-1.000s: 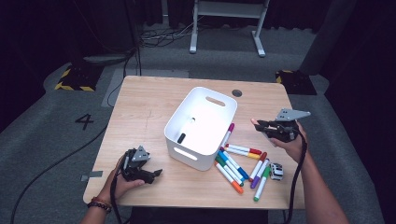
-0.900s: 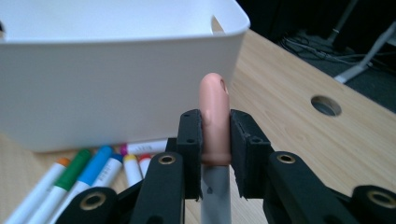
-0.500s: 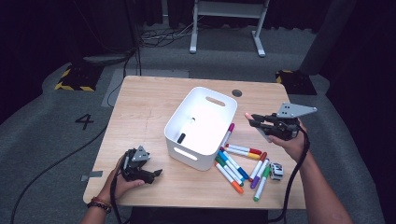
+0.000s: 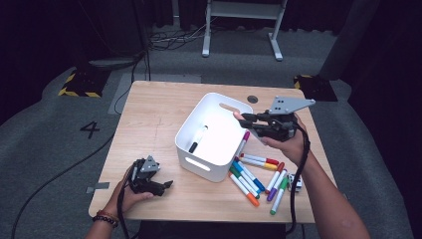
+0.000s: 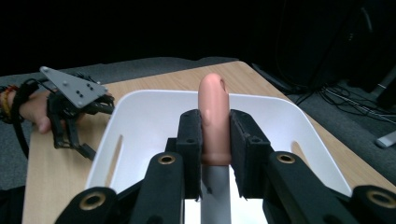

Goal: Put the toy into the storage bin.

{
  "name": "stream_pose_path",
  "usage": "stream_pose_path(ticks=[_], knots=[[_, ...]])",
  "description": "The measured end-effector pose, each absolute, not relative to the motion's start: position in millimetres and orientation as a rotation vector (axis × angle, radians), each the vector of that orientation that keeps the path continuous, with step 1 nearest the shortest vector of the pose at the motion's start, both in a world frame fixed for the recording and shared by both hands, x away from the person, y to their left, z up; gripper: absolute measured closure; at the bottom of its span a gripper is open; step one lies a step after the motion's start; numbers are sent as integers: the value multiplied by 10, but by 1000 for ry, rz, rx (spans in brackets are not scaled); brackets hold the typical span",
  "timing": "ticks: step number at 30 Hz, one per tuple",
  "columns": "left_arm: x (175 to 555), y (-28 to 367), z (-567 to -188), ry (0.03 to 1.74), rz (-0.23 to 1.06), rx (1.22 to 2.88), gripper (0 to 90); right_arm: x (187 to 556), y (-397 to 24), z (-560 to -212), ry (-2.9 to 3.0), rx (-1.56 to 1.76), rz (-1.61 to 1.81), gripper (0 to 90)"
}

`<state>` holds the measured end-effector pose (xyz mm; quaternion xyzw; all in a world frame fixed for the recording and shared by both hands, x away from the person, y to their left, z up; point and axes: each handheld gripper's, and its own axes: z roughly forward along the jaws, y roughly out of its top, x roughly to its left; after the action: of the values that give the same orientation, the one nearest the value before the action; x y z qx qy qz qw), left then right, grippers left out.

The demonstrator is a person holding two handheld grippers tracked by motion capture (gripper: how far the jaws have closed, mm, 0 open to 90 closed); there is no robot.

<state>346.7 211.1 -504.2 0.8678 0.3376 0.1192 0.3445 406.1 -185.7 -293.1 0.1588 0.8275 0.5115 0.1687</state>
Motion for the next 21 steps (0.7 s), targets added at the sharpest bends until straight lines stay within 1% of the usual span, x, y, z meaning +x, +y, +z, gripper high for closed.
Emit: stream_pose_path(ticks=[6, 8, 14, 21], knots=[[3467, 2114, -5037, 874, 322, 2257, 143, 4014, -1423, -2848, 2428, 430, 1416, 752], [3465, 2110, -5043, 882, 304, 2252, 143, 4014, -1303, -2864, 2452, 426, 1394, 752], [3461, 2108, -5043, 887, 302, 2252, 143, 4069, -921, -3040, 2553, 445, 1291, 751], [3460, 2110, -5040, 885, 314, 2256, 144, 4185, -630, -3256, 2665, 475, 1167, 751]])
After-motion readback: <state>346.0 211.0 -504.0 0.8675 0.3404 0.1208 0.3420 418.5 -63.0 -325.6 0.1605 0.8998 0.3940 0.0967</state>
